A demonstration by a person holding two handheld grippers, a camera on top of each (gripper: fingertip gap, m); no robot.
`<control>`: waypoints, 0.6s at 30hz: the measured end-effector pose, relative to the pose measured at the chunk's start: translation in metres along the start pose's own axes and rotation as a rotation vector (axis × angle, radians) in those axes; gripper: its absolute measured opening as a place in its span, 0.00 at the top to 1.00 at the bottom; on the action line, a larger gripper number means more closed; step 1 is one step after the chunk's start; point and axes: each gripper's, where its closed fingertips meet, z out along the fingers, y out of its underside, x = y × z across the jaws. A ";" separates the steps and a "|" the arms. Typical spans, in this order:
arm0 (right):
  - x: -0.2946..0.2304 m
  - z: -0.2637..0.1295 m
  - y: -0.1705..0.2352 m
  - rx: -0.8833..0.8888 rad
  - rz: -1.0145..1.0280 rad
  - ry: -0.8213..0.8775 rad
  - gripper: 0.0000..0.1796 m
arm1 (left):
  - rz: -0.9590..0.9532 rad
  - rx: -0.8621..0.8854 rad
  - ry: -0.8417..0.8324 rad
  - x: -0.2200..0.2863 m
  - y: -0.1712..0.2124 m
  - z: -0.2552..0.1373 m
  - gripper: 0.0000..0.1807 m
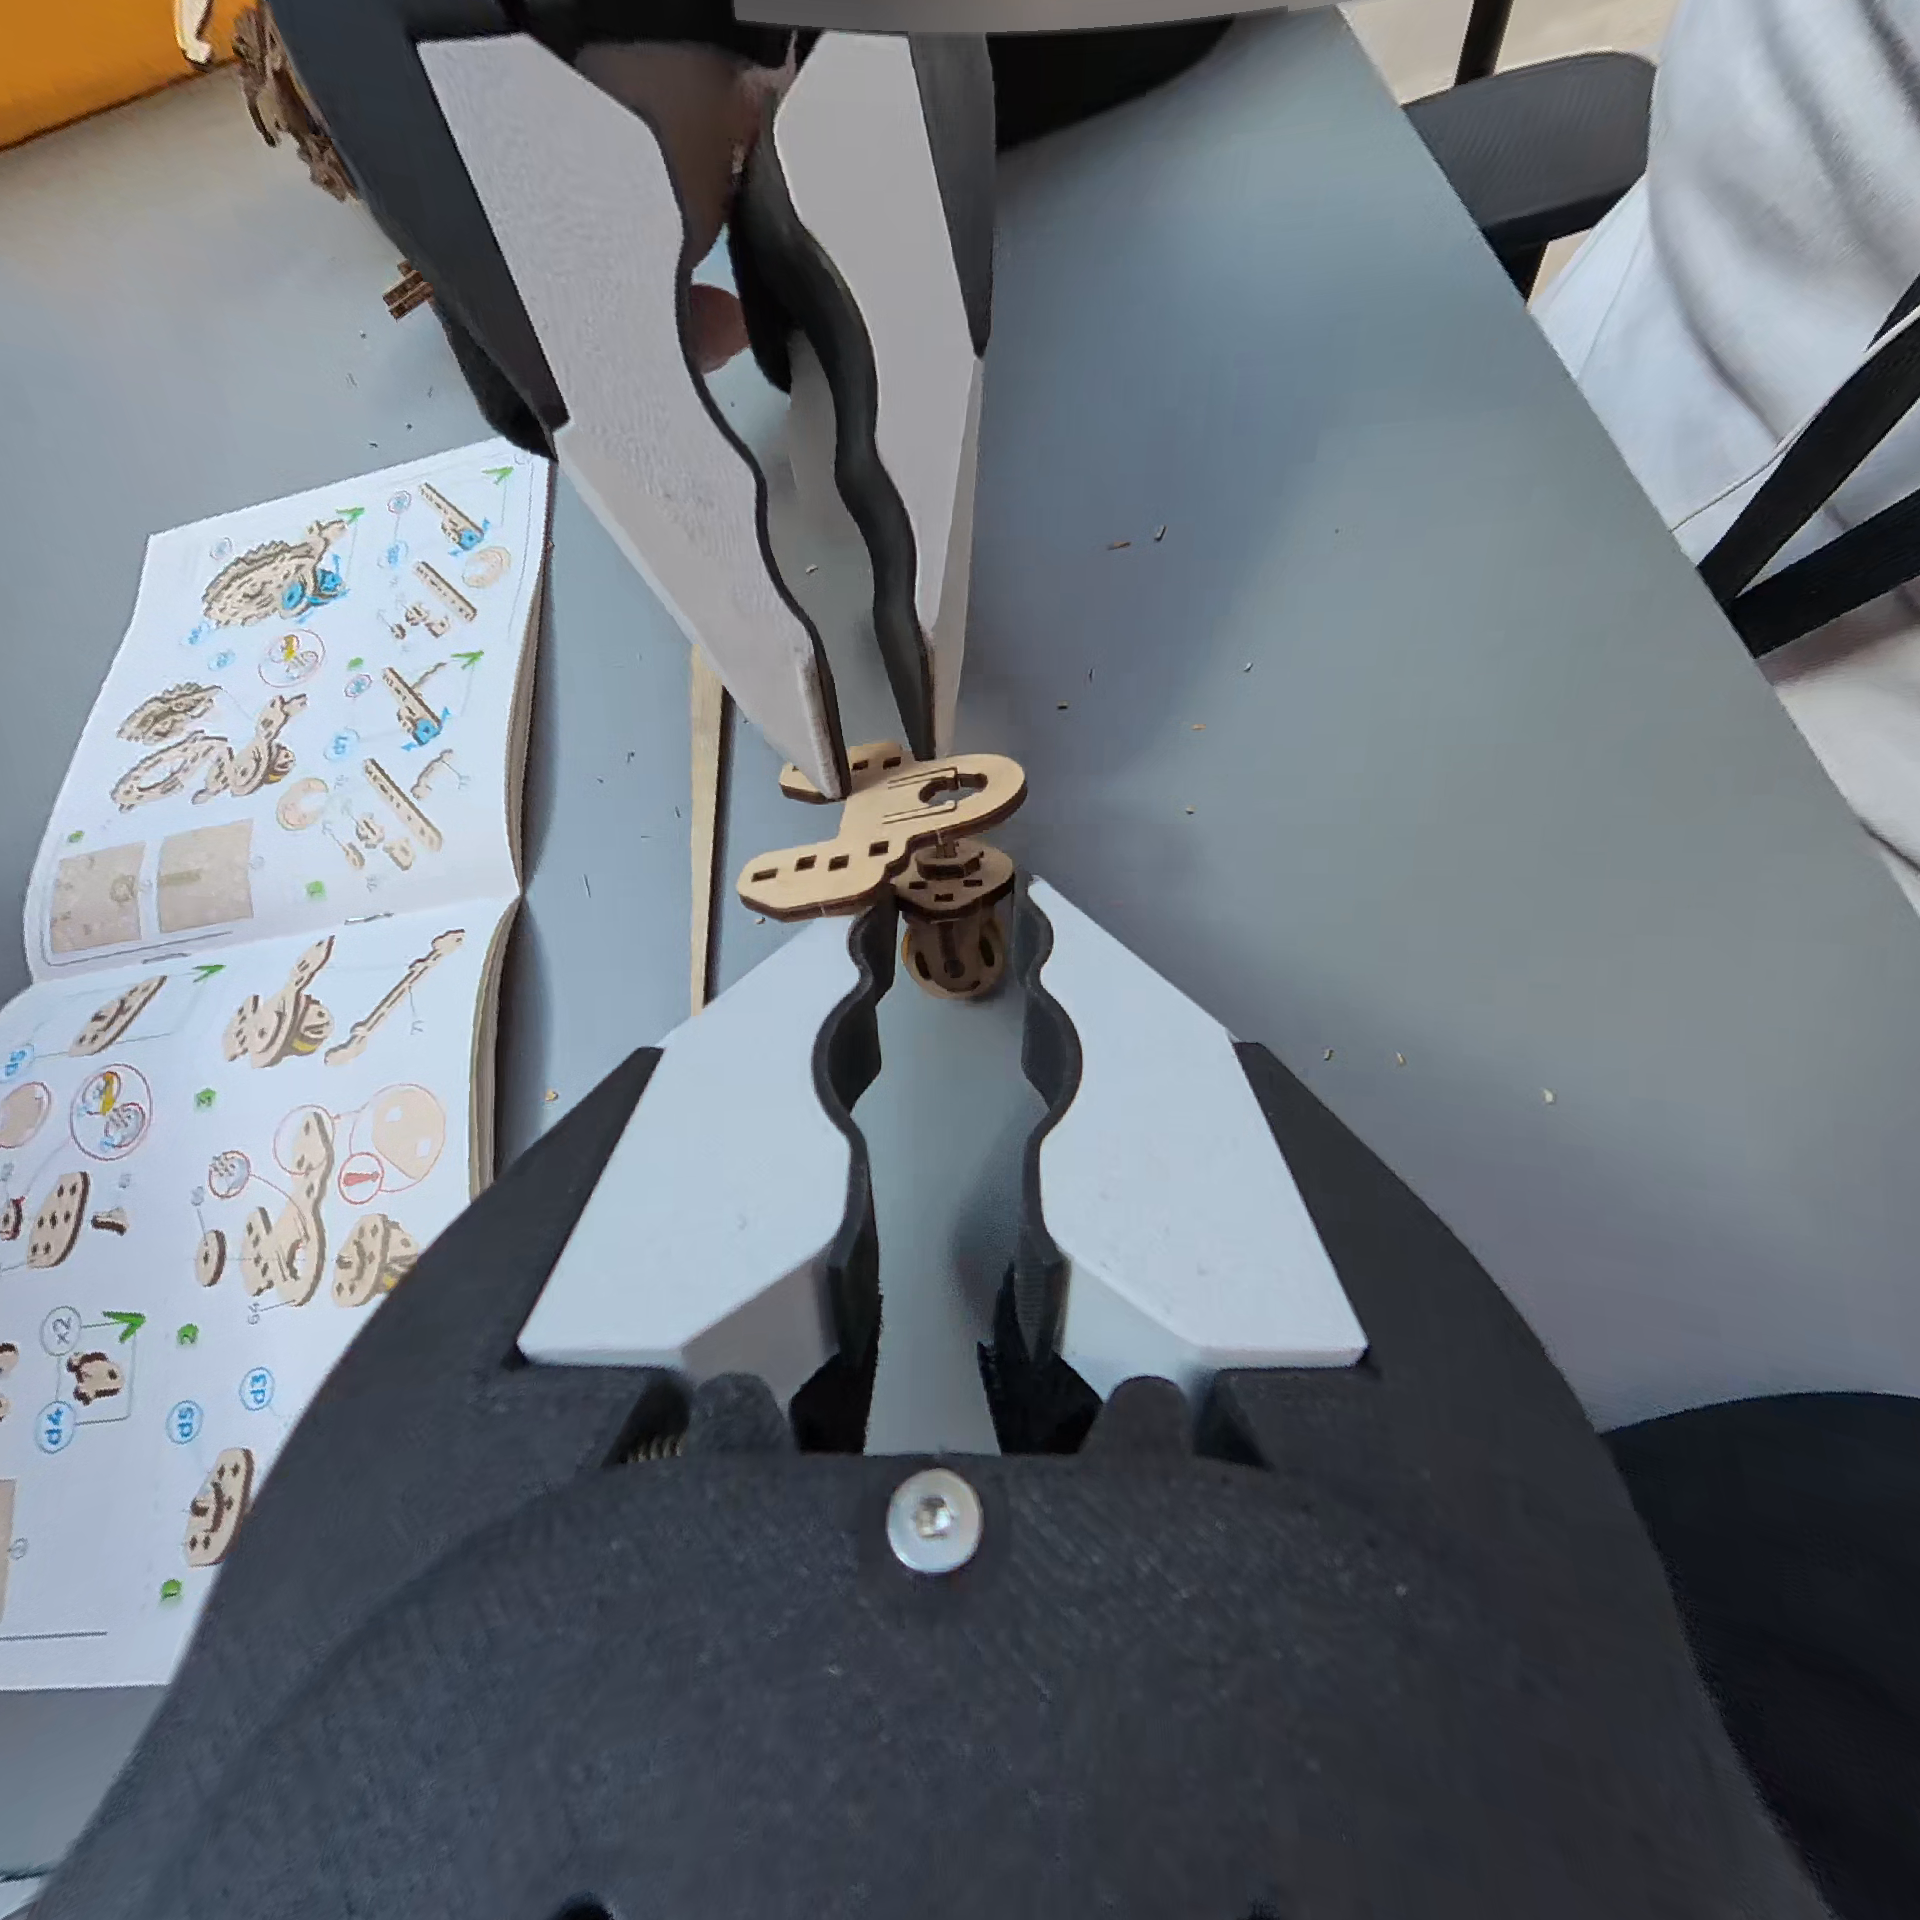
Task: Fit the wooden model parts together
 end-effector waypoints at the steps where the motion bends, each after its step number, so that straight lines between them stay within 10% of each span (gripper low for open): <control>1: -0.001 0.002 0.001 -0.007 -0.010 0.002 0.93 | 0.015 -0.015 -0.007 0.000 0.002 0.001 0.89; 18: 0.010 0.001 0.006 -0.037 -0.059 0.114 0.93 | -0.064 -0.120 -0.121 -0.017 0.019 -0.005 0.80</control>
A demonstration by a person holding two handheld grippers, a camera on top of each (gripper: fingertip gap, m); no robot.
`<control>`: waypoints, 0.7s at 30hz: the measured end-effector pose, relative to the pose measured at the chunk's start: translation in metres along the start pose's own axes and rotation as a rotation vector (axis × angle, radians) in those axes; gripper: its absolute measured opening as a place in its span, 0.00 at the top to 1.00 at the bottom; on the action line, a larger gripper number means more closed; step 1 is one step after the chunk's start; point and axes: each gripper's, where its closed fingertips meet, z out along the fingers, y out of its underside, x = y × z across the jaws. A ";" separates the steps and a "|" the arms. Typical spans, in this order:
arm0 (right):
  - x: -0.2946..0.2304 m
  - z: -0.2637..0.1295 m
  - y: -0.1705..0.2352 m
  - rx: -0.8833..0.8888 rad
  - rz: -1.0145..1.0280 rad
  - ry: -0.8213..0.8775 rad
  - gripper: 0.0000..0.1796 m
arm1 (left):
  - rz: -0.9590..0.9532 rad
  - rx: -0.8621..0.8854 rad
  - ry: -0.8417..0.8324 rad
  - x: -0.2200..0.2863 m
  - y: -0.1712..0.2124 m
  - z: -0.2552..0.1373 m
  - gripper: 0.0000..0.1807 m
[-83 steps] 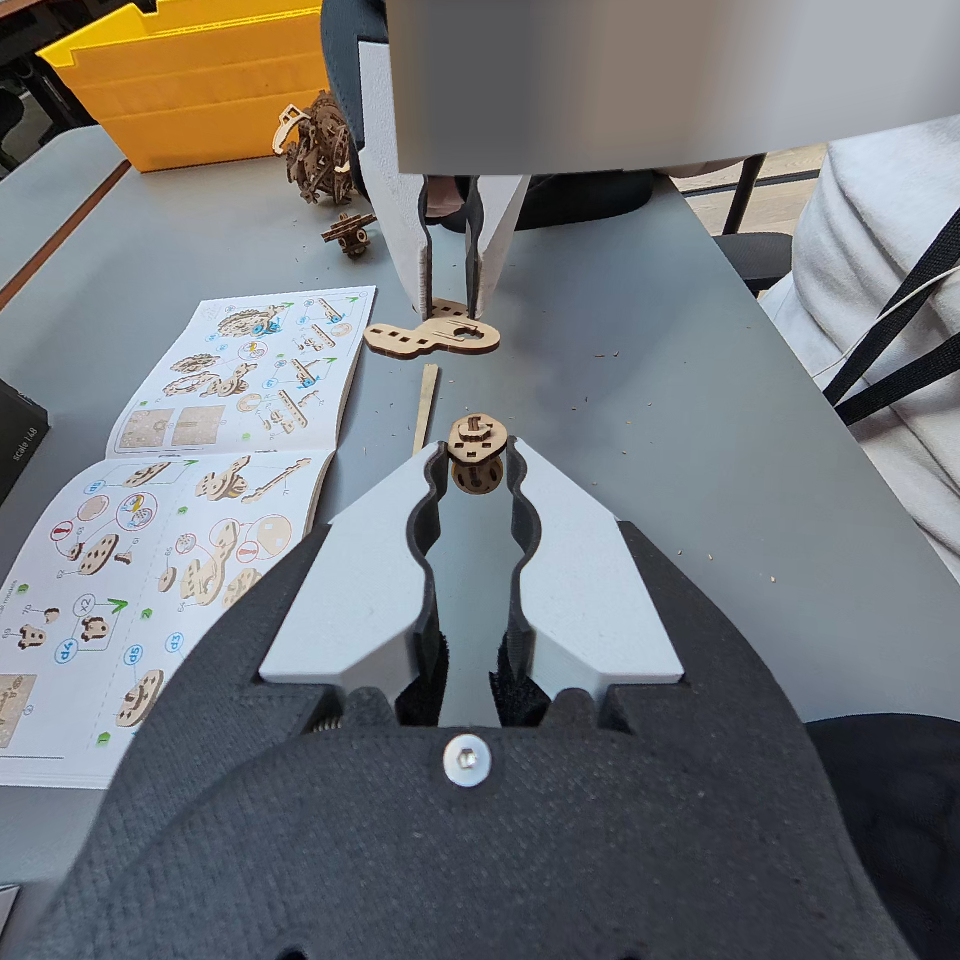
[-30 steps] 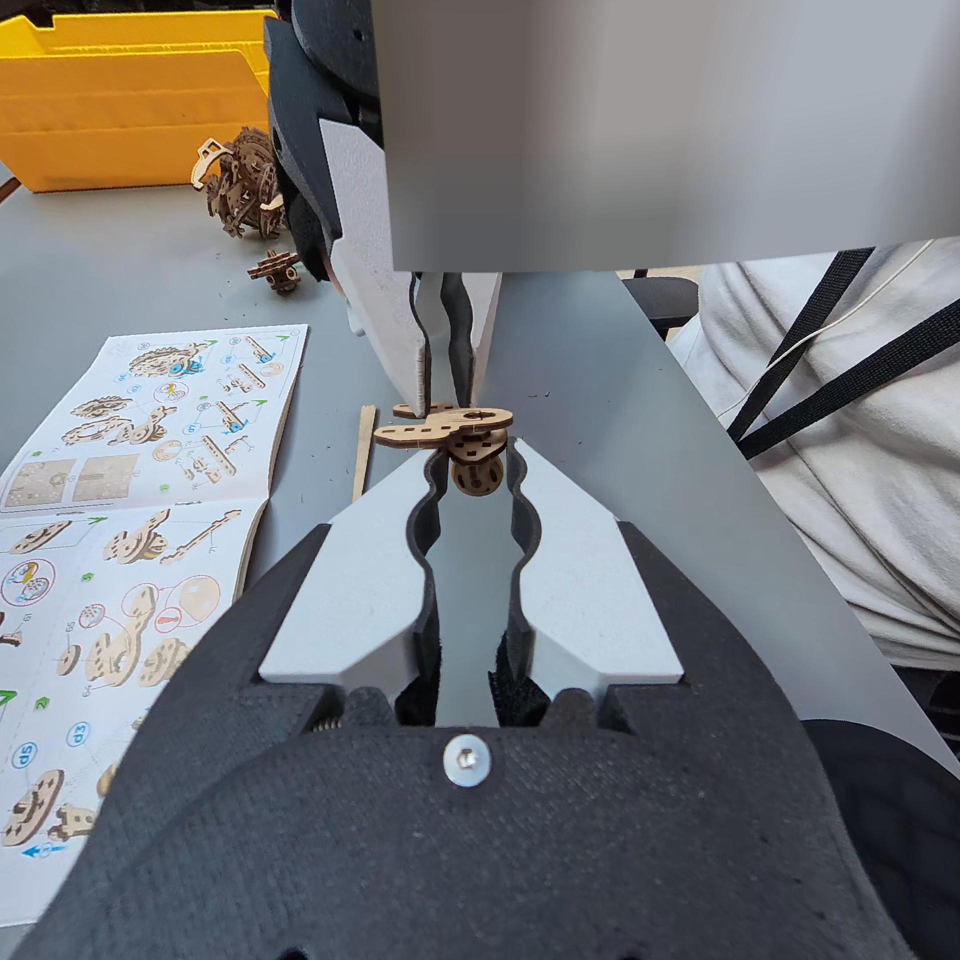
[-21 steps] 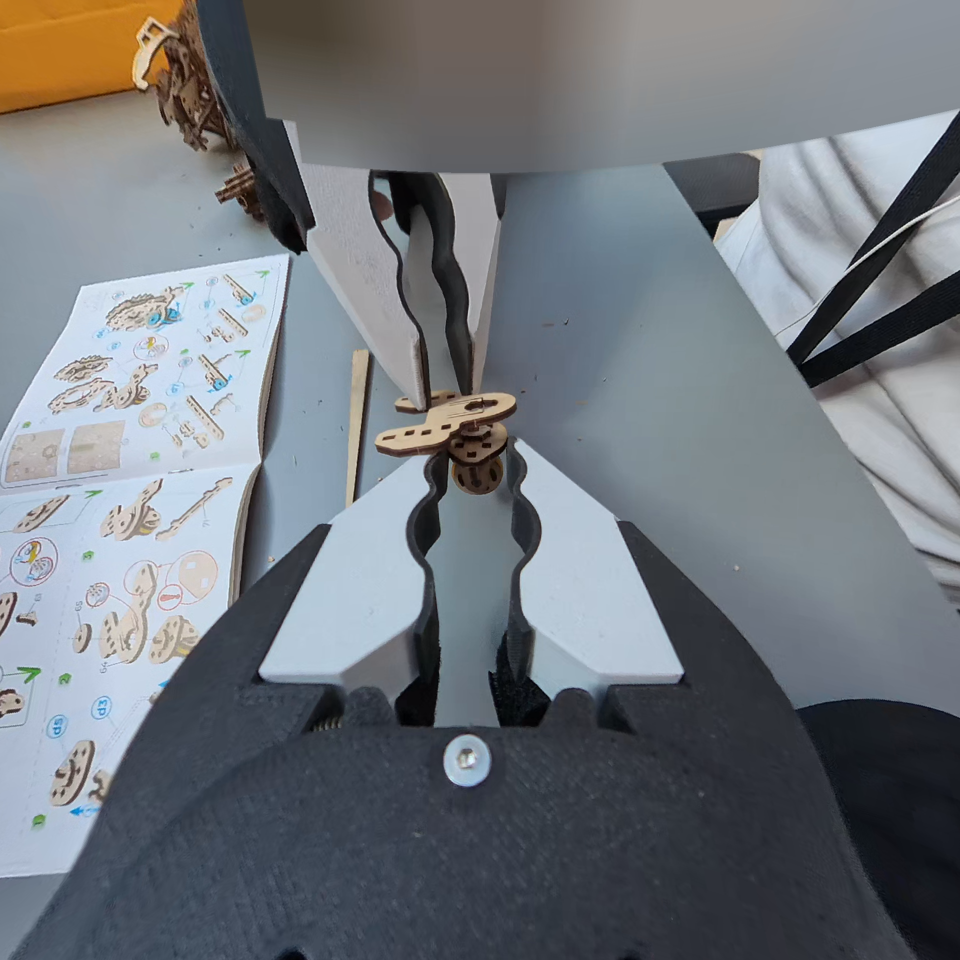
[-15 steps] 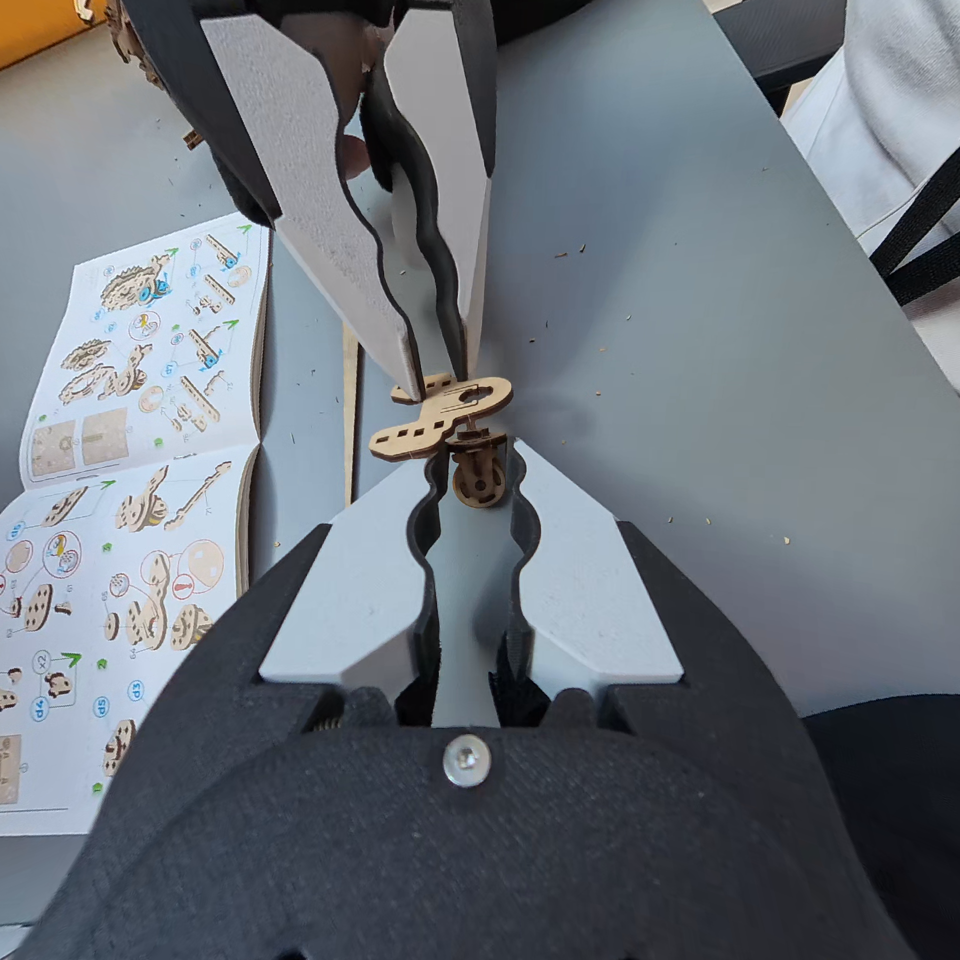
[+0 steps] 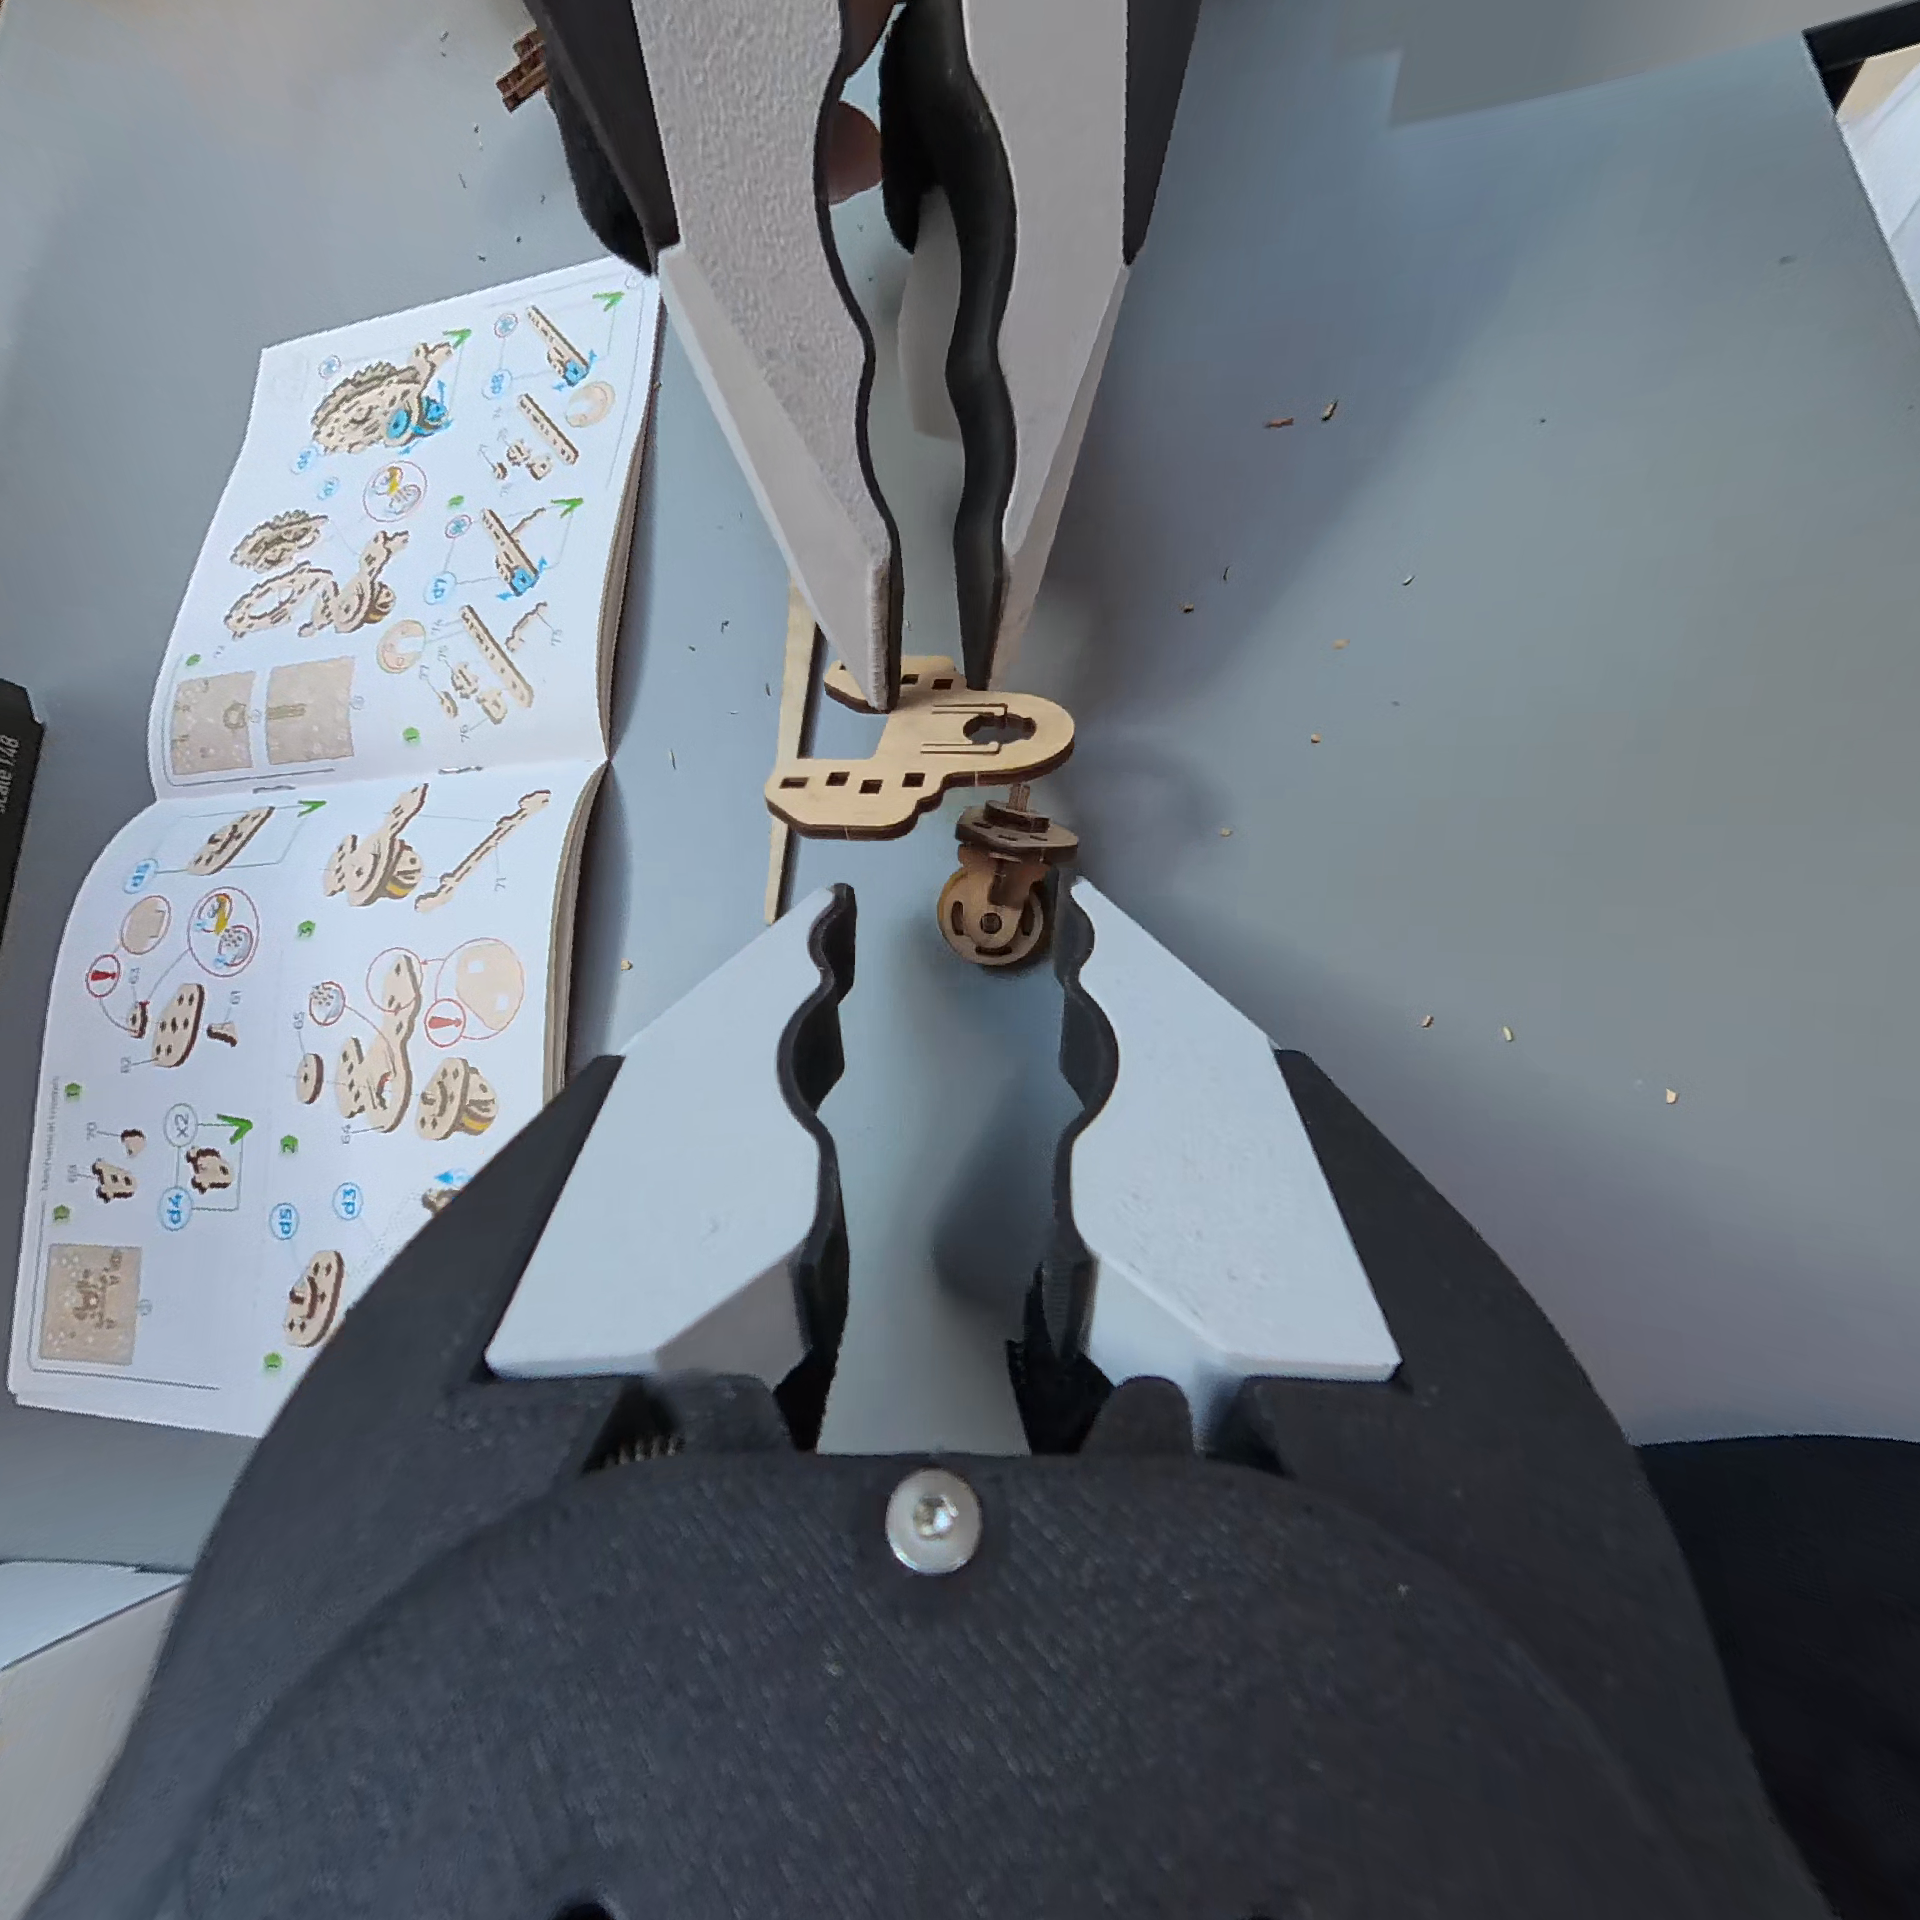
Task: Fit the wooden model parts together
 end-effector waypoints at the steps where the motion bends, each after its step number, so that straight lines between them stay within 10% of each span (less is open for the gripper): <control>1: 0.001 -0.001 0.000 0.002 0.005 0.004 0.93 | -0.022 -0.016 0.004 0.000 0.002 0.000 0.78; 21: 0.012 -0.014 -0.003 0.034 0.048 0.049 0.93 | -0.042 -0.012 0.003 -0.005 0.002 0.005 0.90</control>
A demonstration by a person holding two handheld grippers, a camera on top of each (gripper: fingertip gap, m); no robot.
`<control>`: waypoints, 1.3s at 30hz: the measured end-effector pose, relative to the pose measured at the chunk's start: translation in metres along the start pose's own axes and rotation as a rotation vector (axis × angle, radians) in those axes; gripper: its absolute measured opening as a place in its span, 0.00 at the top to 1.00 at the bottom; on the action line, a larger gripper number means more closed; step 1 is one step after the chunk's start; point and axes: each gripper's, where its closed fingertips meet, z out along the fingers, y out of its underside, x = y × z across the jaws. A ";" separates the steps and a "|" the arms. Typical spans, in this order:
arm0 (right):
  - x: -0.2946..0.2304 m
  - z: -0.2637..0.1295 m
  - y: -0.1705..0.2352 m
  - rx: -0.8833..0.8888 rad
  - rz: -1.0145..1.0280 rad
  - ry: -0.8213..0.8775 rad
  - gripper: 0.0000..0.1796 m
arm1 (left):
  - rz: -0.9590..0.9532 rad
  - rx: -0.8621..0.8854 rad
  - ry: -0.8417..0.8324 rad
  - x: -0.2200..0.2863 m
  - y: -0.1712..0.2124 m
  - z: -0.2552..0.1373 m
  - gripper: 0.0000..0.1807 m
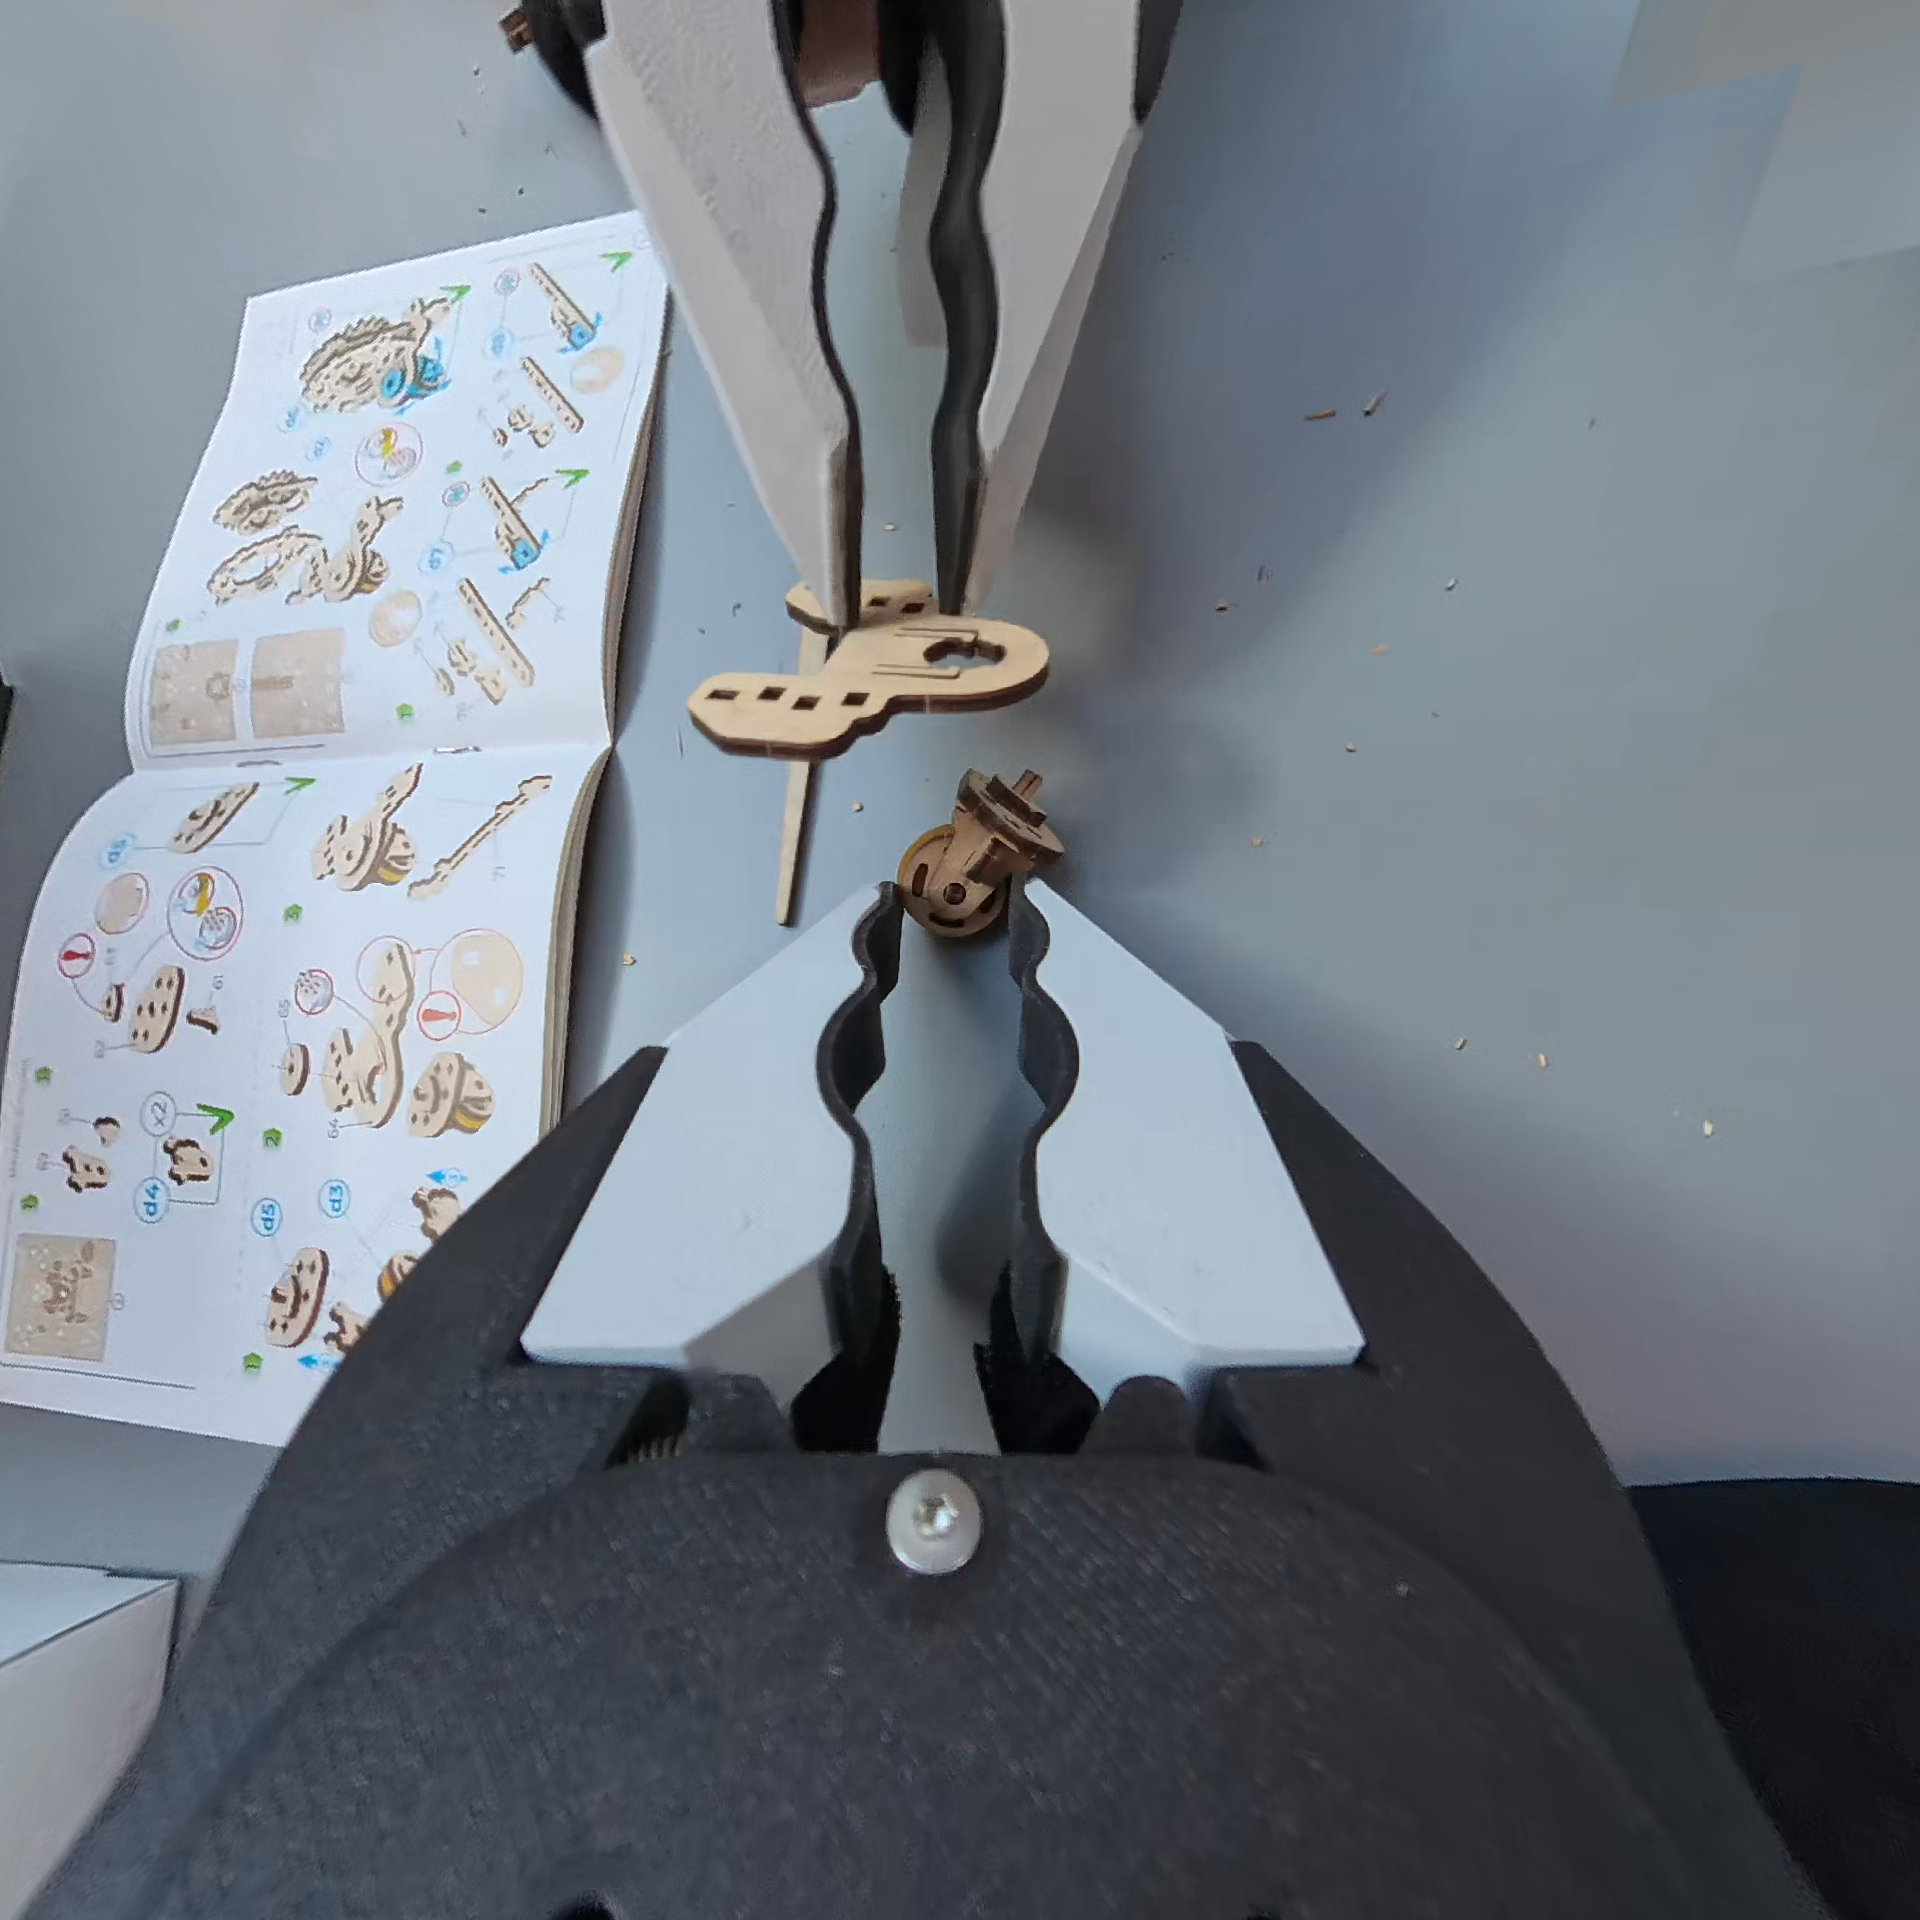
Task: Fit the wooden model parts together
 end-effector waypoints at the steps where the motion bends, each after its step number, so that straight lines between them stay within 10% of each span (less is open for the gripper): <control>1: 0.003 -0.002 -0.002 0.004 -0.005 0.016 0.93 | -0.055 0.002 0.017 -0.001 -0.001 0.000 0.90; 14: 0.013 -0.010 -0.005 -0.048 0.069 0.072 0.93 | -0.555 0.174 0.212 -0.013 -0.023 -0.015 0.90; 39: 0.007 -0.006 -0.007 -0.079 0.083 0.032 0.93 | -0.546 0.196 0.309 0.001 -0.032 -0.016 0.90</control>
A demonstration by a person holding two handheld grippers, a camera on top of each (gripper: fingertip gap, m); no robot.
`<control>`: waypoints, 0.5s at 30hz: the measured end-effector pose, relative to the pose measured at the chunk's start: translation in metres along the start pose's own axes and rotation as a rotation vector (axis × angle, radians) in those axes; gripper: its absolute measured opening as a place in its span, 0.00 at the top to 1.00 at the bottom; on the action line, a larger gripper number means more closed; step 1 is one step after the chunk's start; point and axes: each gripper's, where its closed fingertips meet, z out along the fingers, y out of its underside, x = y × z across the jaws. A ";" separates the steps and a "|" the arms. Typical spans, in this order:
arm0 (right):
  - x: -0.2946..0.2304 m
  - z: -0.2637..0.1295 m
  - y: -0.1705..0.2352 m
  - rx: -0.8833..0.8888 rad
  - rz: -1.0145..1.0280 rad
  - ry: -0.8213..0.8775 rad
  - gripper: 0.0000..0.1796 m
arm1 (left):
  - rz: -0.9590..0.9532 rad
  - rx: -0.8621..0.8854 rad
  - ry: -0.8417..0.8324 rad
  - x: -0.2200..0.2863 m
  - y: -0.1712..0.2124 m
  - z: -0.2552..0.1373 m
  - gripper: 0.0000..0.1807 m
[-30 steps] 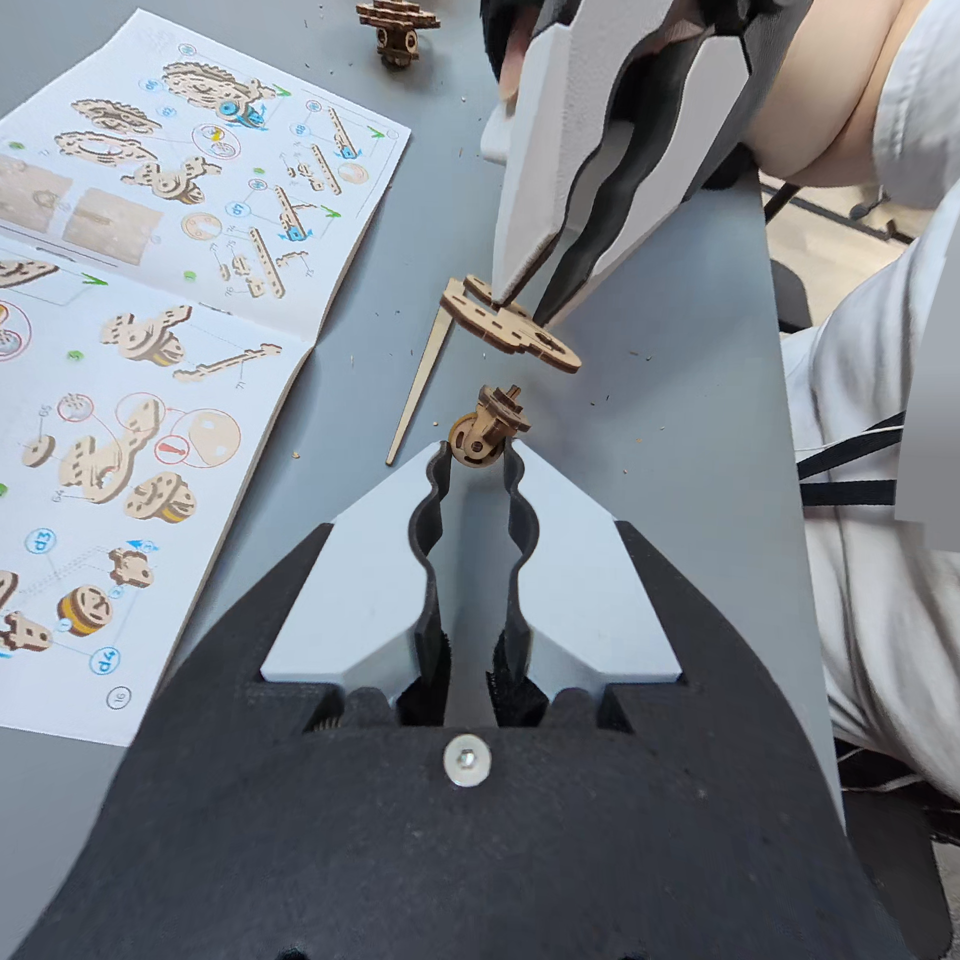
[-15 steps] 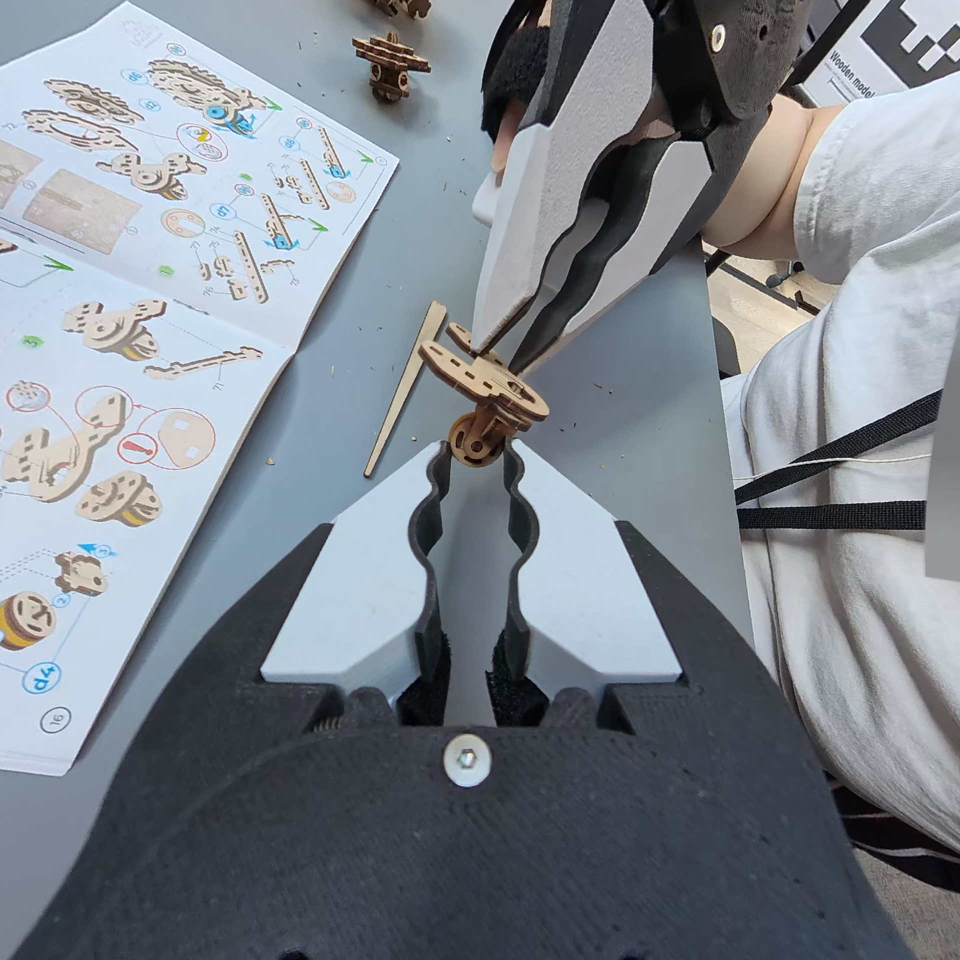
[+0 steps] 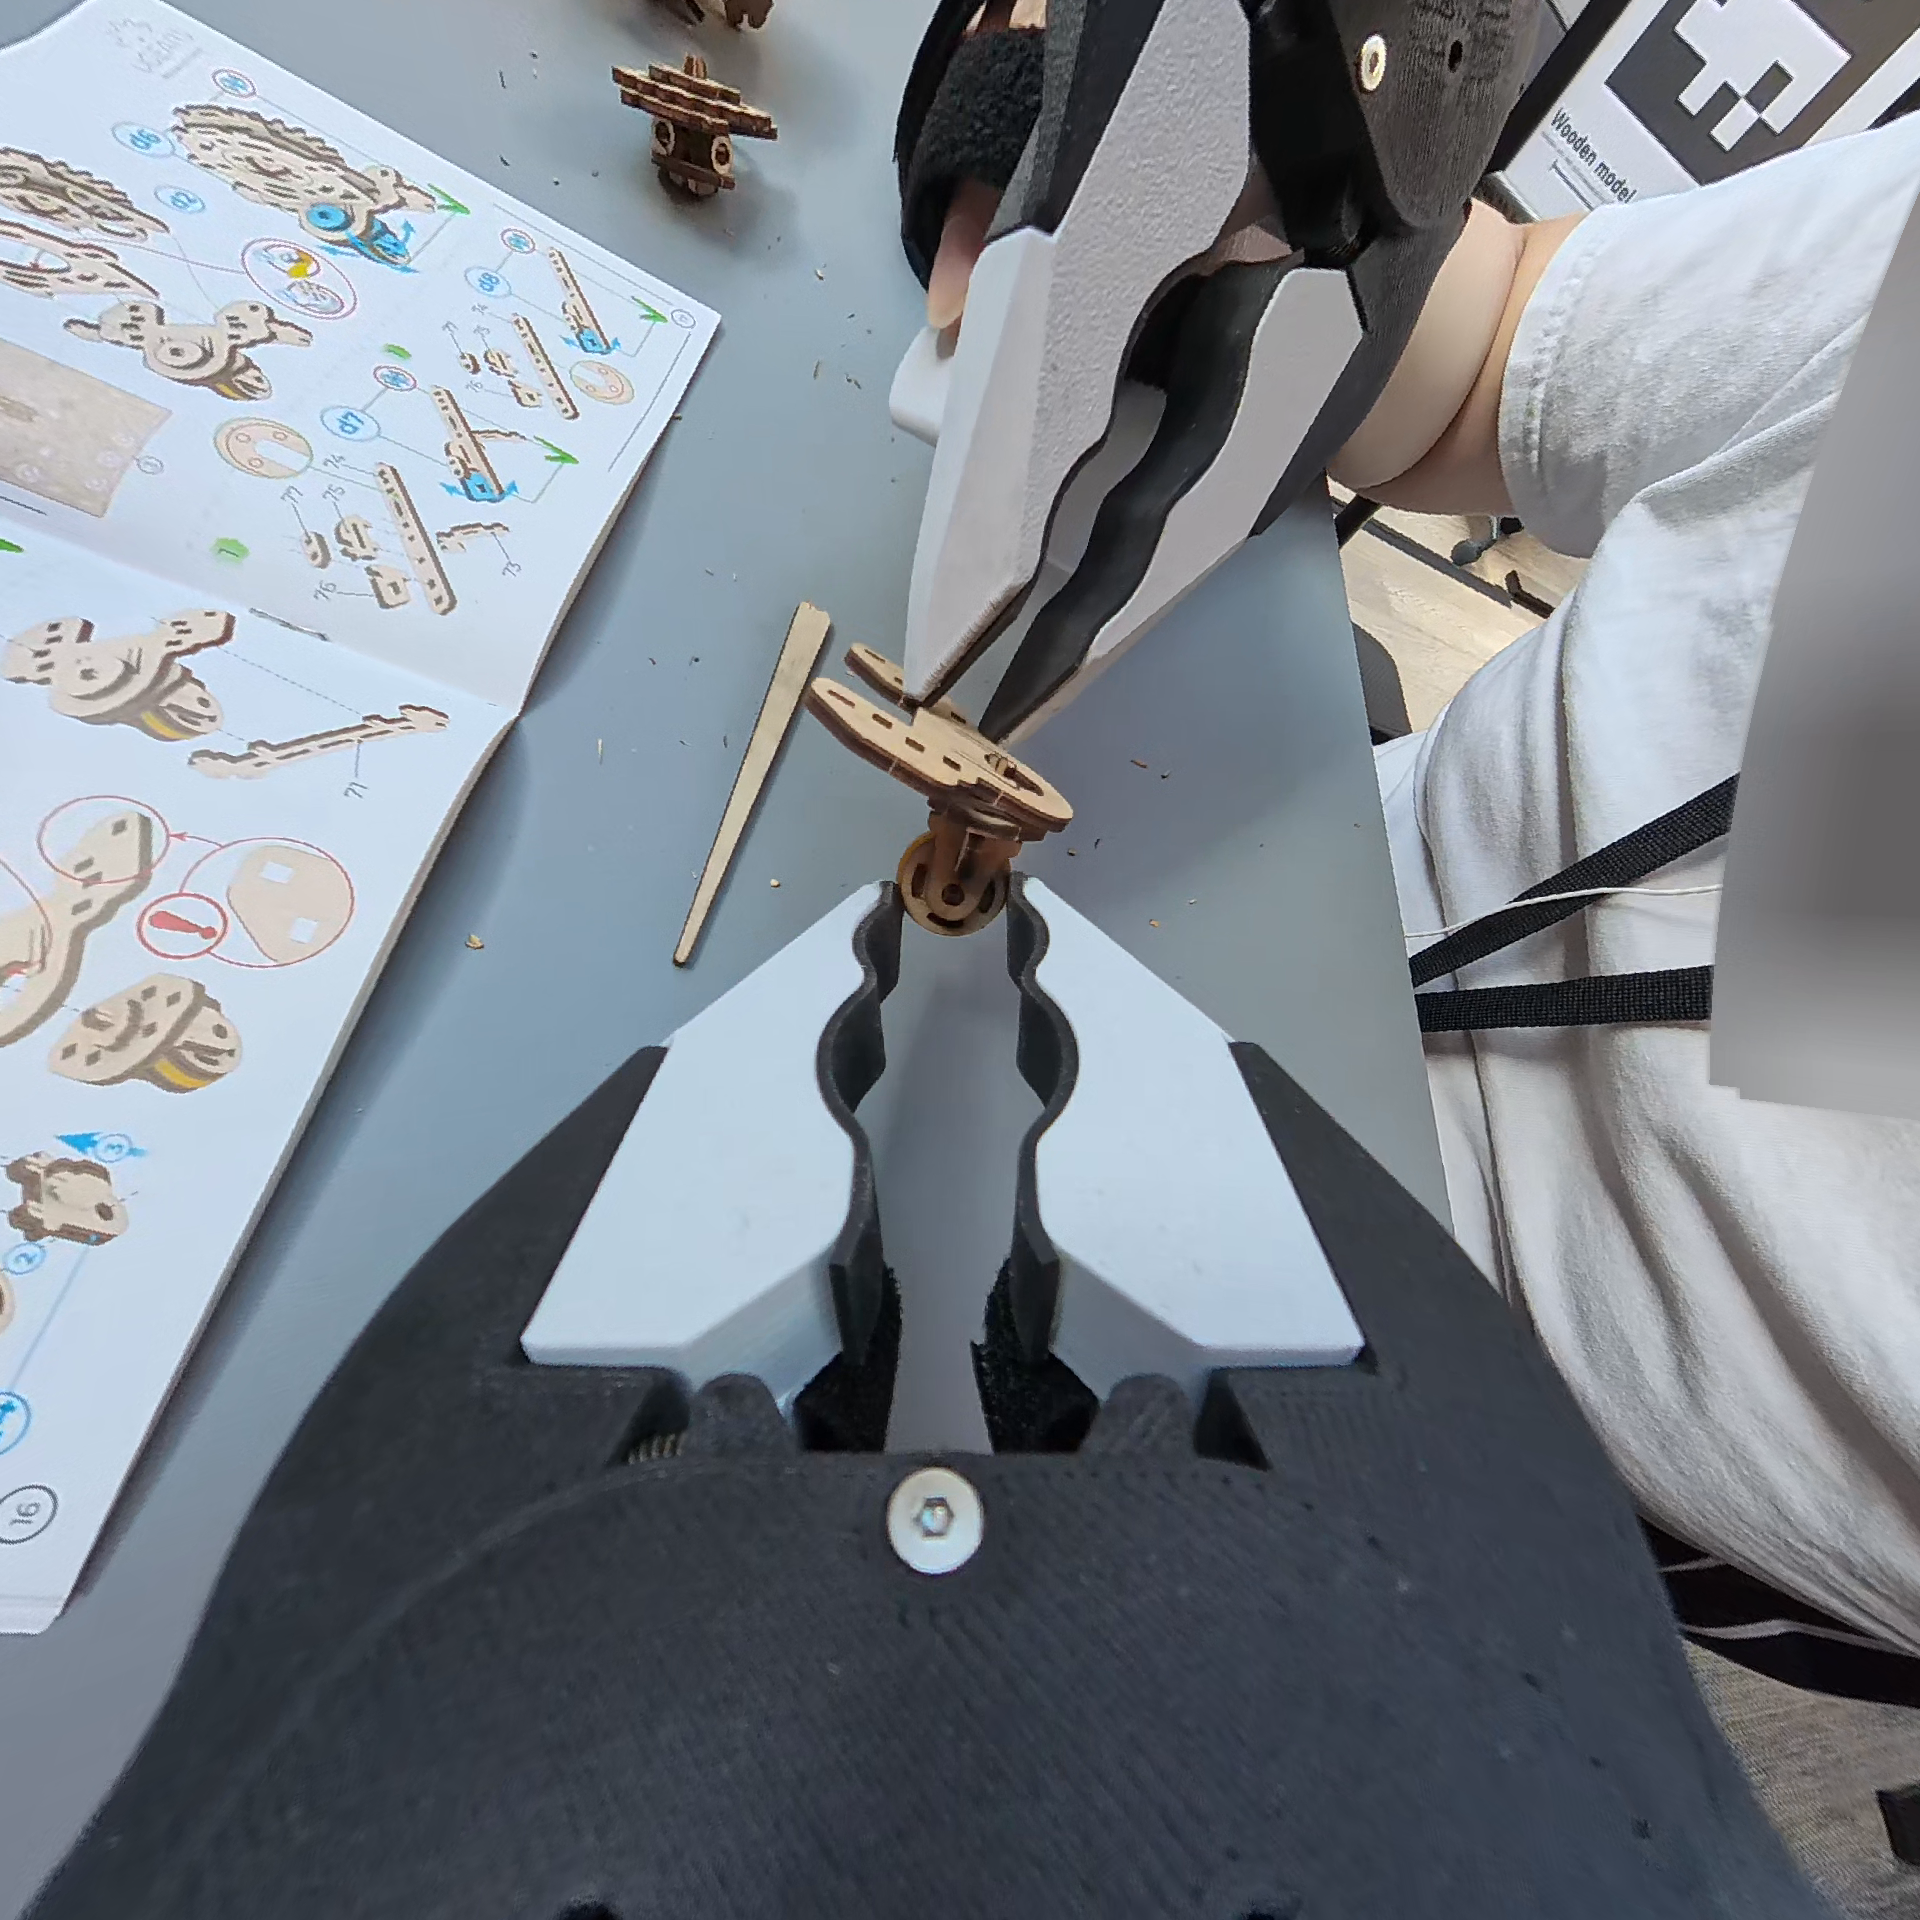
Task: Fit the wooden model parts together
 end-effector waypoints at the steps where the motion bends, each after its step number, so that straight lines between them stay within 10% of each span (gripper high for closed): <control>1: 0.000 -0.001 -0.001 0.005 0.002 -0.002 0.93 | 0.006 0.000 0.000 0.000 0.000 0.000 0.90; 15: -0.001 -0.005 -0.003 0.034 -0.028 -0.004 0.93 | 0.097 0.026 0.007 0.008 -0.004 -0.001 0.90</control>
